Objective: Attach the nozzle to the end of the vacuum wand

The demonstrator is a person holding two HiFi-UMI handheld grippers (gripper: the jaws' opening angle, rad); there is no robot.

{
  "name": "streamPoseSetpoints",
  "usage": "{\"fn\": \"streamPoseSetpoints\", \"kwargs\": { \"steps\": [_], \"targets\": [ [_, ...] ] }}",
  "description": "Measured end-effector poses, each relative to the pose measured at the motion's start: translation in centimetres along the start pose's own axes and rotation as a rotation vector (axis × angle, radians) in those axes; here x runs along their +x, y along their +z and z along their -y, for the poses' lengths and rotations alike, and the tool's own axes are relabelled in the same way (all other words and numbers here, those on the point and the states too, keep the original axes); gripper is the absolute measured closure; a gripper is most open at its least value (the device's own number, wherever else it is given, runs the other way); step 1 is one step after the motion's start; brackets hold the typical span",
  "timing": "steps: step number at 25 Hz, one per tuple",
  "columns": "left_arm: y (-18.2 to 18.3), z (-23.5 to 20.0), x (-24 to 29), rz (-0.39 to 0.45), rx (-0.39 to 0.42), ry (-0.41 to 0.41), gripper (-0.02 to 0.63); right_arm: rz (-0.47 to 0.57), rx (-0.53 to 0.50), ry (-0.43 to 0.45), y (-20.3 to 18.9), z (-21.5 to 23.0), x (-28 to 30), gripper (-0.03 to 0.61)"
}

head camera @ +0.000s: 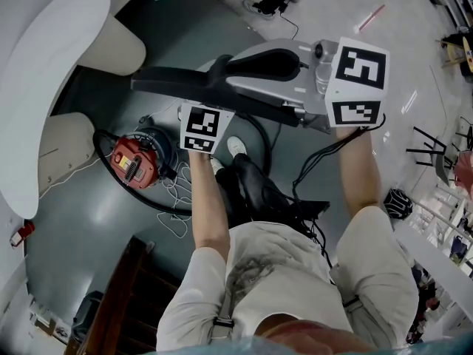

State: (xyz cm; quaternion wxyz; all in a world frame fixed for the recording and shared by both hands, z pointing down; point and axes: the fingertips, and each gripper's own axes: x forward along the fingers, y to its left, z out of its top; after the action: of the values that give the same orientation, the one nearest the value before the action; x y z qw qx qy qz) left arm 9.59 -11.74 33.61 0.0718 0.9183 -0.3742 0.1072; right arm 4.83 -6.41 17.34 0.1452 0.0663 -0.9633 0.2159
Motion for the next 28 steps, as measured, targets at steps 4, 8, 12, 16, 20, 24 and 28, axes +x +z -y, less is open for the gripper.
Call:
{"fn": "streamPoseSetpoints", "kwargs": {
  "steps": [4, 8, 12, 16, 20, 24, 28],
  "targets": [
    [-0.2, -0.3, 0.1, -0.006, -0.002, -0.001, 0.502, 0.015, -0.004, -0.013, -0.2, -0.1, 0.4, 0.515],
    [0.1, -0.1, 0.3, -0.008, 0.002, -0.004, 0.500, 0.021, -0.002, -0.025, -0.1, 0.0, 0.0, 0.517],
    [0.2, 0.0, 0.6, -0.010, 0.003, -0.003, 0.500, 0.037, 0.032, -0.011, 0.1, 0.6, -0.4, 0.517],
    [0.1, -0.3, 0.8, -0.014, 0.000, 0.004, 0.500, 0.086, 0.110, 0.050, 0.1, 1.1, -0.5, 0.522],
    [0.2, -0.4, 0.9, -0.009, -0.009, 0.000, 0.500, 0.108, 0.100, 0.034, 0.3, 1.1, -0.6, 0.522],
    [0.4, -0.5, 1.2, -0.001, -0.014, -0.003, 0.500, 0.134, 0.043, -0.011, 0.3, 1.0, -0.9, 0.522],
    [0.5, -0.6, 1.4, 0.002, -0.014, -0.003, 0.500, 0.179, 0.009, -0.036, 0.9, 1.0, -1.6, 0.523]
  ]
}}
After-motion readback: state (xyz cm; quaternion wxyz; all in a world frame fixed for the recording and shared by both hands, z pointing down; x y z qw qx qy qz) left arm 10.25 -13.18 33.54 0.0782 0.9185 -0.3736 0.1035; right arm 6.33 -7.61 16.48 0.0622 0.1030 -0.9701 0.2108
